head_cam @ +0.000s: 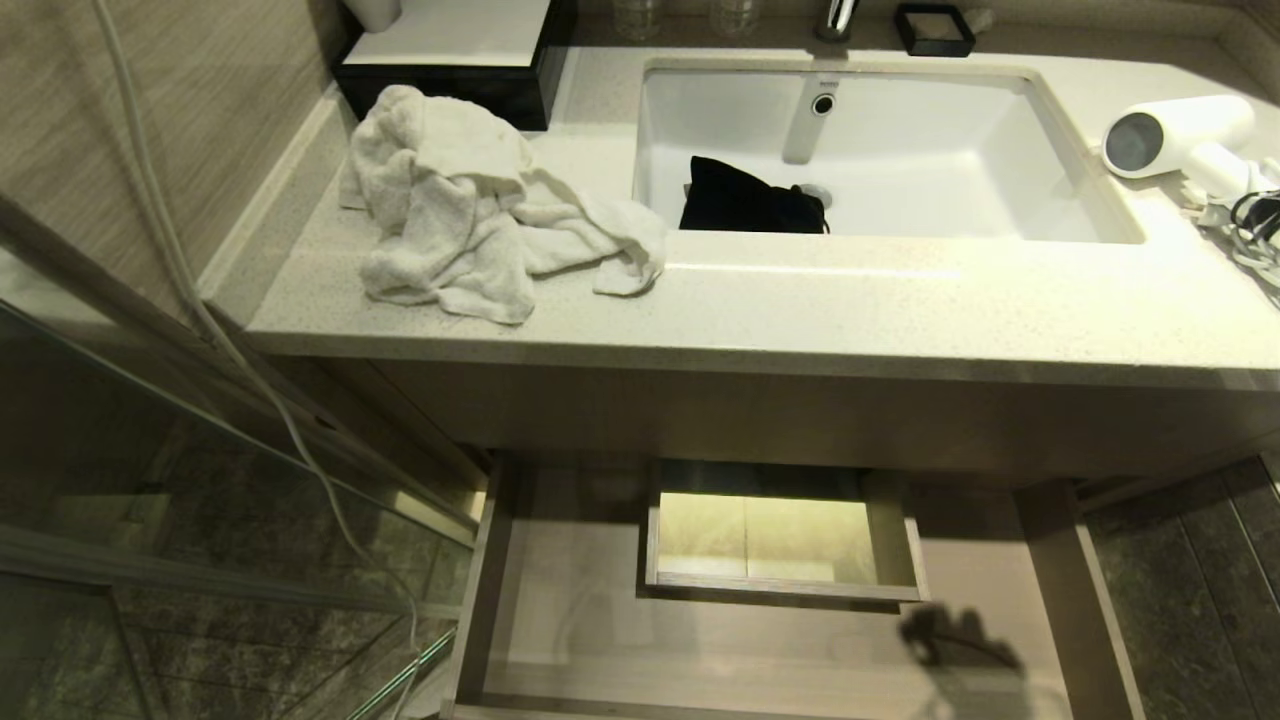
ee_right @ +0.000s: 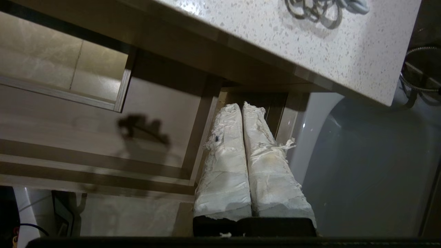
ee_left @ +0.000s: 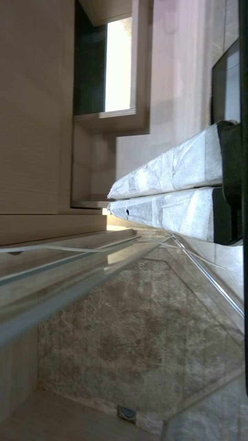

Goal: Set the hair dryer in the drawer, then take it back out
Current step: Close the drawer

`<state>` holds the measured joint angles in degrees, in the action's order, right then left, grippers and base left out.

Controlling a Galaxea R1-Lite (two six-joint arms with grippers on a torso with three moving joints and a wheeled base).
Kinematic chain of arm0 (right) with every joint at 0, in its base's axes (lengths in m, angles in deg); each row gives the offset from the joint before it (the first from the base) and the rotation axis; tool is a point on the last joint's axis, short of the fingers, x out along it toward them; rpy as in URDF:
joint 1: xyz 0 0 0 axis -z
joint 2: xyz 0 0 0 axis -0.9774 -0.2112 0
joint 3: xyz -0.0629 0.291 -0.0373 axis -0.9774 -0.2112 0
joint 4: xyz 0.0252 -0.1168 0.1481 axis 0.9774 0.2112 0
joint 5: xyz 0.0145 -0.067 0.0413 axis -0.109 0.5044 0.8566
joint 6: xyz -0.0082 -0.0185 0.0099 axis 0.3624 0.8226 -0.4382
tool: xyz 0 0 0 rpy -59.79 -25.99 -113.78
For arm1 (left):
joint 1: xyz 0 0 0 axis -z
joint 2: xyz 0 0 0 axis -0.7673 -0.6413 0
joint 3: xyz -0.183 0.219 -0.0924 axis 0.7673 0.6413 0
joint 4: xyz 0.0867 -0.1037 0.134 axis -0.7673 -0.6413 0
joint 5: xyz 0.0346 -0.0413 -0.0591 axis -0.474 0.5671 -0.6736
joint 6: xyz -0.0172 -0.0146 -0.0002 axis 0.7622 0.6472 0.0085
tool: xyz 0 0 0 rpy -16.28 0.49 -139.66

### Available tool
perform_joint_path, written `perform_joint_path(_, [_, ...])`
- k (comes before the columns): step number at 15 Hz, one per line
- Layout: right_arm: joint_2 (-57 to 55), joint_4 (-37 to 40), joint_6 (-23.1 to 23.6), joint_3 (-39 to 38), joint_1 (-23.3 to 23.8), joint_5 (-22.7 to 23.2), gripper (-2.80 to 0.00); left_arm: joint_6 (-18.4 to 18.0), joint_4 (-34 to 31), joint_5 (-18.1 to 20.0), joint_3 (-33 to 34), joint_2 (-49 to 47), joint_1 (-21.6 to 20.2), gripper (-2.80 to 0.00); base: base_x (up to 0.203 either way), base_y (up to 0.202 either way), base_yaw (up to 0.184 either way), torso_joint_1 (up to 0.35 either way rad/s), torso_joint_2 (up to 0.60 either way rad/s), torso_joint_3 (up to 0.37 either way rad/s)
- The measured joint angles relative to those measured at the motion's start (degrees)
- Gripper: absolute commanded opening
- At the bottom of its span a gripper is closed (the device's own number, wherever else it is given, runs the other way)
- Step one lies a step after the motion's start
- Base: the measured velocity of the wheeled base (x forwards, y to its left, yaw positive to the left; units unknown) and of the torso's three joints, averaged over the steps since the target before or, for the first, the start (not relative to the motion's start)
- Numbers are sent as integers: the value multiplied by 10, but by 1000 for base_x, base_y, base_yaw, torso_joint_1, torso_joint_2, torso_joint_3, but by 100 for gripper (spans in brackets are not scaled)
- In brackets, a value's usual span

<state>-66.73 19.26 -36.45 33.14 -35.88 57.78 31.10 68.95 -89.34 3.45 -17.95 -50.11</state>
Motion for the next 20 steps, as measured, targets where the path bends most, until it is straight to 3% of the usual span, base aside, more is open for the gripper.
perform_joint_path(10, [13,-3,-1,-12,1,-2,-280,0,0,0,0,0,0,-280,0,0,0,-266,9,-253])
perform_joint_path(20, [34,-6,-4,-28,4,-2,-280,0,0,0,0,0,0,-280,0,0,0,-248,438,181])
